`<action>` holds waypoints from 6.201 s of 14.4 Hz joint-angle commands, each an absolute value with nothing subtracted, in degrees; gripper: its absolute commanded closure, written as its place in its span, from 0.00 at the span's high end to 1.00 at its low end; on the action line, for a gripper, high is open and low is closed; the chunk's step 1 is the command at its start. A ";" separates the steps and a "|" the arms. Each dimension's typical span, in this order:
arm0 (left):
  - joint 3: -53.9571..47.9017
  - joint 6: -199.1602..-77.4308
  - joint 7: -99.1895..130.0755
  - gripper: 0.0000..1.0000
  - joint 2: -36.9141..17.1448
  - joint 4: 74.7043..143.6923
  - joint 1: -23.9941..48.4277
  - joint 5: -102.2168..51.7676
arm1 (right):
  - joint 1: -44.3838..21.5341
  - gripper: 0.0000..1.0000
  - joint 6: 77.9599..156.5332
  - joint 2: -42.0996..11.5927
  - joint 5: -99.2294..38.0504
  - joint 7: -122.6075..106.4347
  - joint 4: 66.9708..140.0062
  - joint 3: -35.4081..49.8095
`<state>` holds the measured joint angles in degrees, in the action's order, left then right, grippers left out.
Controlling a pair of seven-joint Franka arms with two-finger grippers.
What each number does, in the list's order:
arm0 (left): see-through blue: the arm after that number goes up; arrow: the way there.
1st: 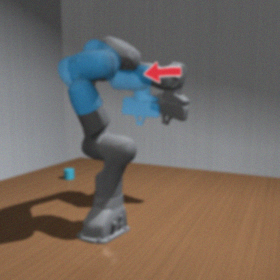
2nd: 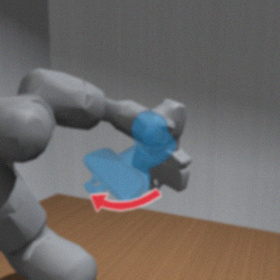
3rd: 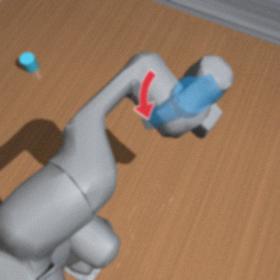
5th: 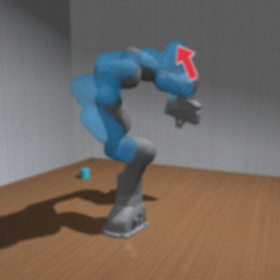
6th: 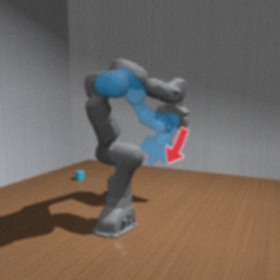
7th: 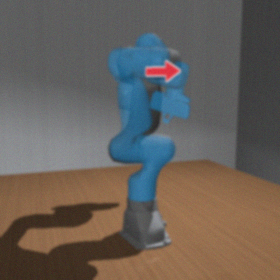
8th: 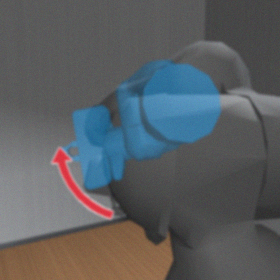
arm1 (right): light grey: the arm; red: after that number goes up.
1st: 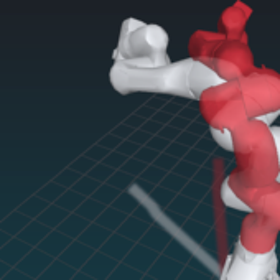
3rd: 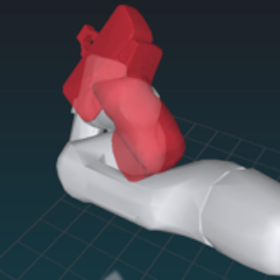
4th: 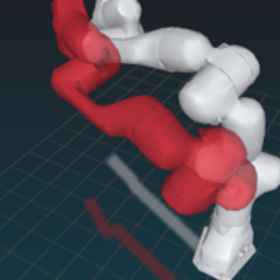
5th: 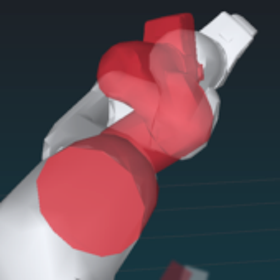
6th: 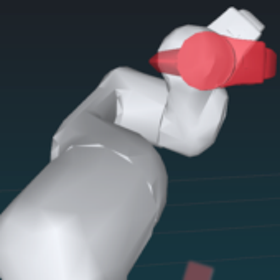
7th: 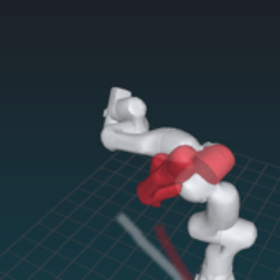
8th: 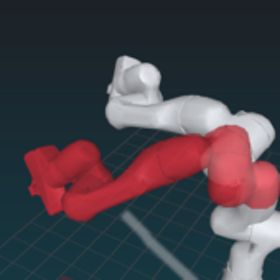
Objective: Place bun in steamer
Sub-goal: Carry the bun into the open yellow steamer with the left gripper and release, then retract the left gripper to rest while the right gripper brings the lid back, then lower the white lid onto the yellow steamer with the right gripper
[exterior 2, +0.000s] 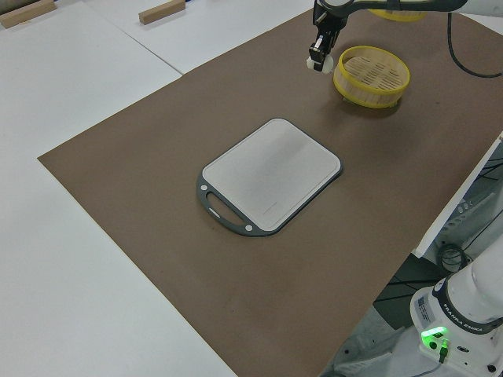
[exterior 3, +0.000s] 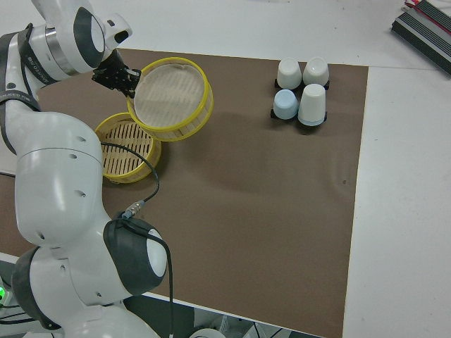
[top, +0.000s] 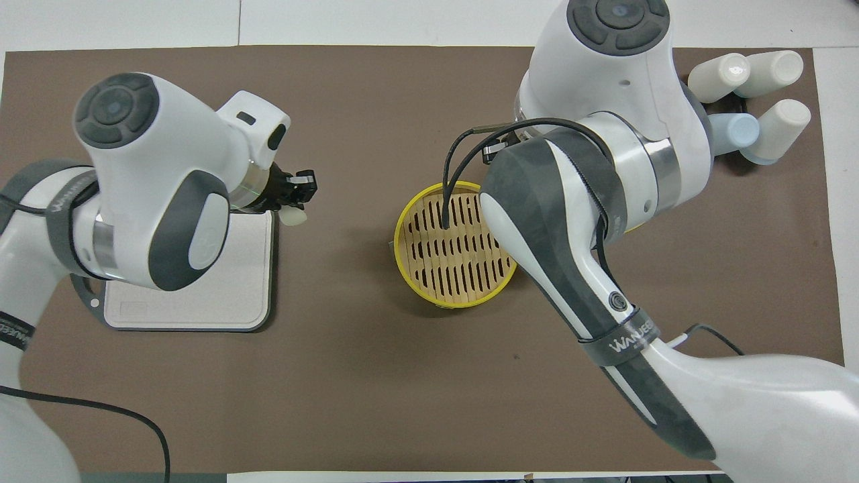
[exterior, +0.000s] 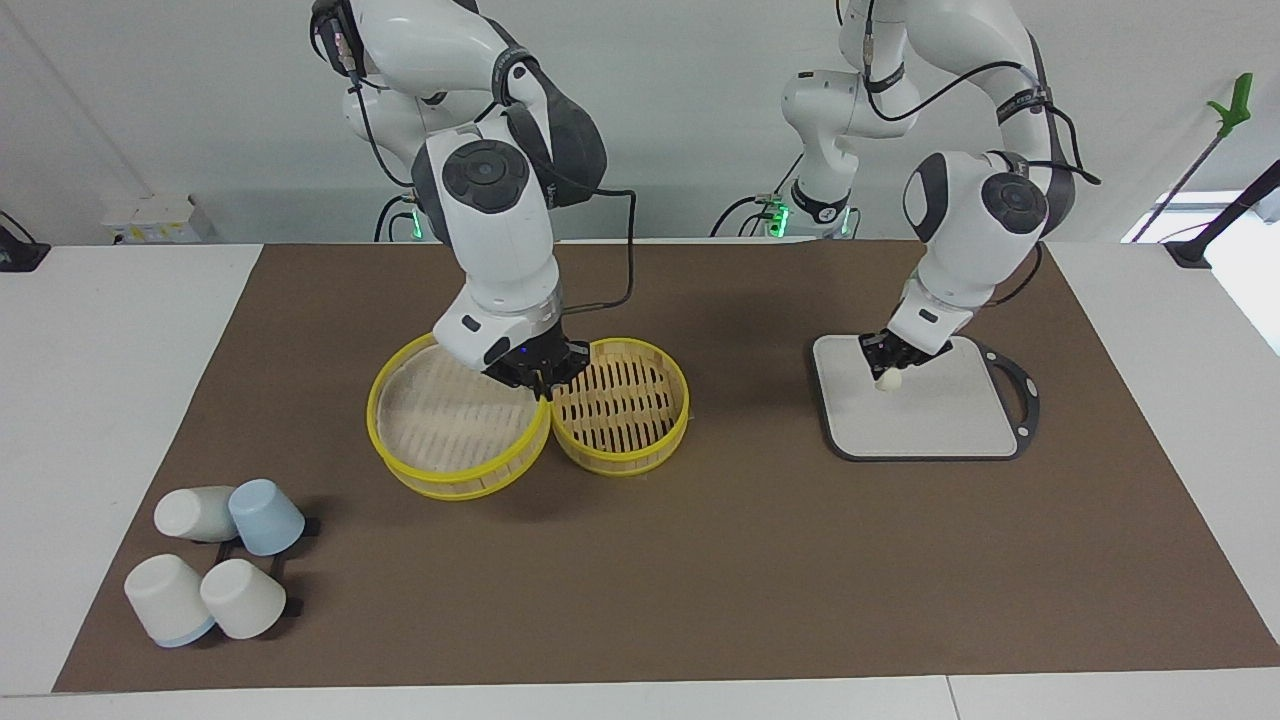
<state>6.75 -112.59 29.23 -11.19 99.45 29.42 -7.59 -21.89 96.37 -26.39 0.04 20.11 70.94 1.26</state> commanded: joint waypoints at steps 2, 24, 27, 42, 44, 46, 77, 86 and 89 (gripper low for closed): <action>7.82 -116.97 36.73 0.17 -13.01 97.91 36.99 -8.88 | -21.36 0.00 95.36 -25.22 0.97 20.57 71.37 1.49; 8.09 -135.09 46.23 0.93 -22.94 104.24 53.53 -7.56 | -15.03 0.00 95.80 -24.26 -2.80 13.71 74.09 1.49; 8.09 -134.83 46.58 0.98 -22.94 104.24 53.53 -7.56 | -14.94 0.00 95.98 -24.26 -3.43 13.71 74.09 1.49; 8.53 -113.05 37.37 1.00 -5.99 104.24 38.25 -7.47 | -24.59 0.00 101.76 -24.08 -2.81 31.09 74.44 1.85; 8.53 -109.09 32.54 1.00 -2.92 104.24 34.03 -7.56 | -28.54 0.00 103.09 -23.99 -2.64 36.53 75.14 1.85; 8.53 -105.49 27.45 1.00 -0.36 104.24 29.99 -7.56 | -32.51 0.00 104.40 -24.52 -2.29 41.99 75.50 1.41; 6.69 -85.09 0.18 1.00 0.89 92.05 7.56 -0.70 | -37.44 0.00 119.53 -26.11 -0.79 44.74 86.83 1.67; 6.50 -84.81 0.09 1.00 0.35 90.70 8.26 -0.70 | -37.09 0.00 120.85 -25.84 -0.97 43.77 88.33 1.58; 6.94 -84.81 0.09 1.00 -1.13 90.62 8.70 -0.62 | -37.26 0.00 122.34 -25.49 -0.97 43.77 89.29 1.58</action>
<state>6.41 -86.50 0.72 0.80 92.34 8.00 -1.38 -37.82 119.69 -27.52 -1.83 45.15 85.79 1.25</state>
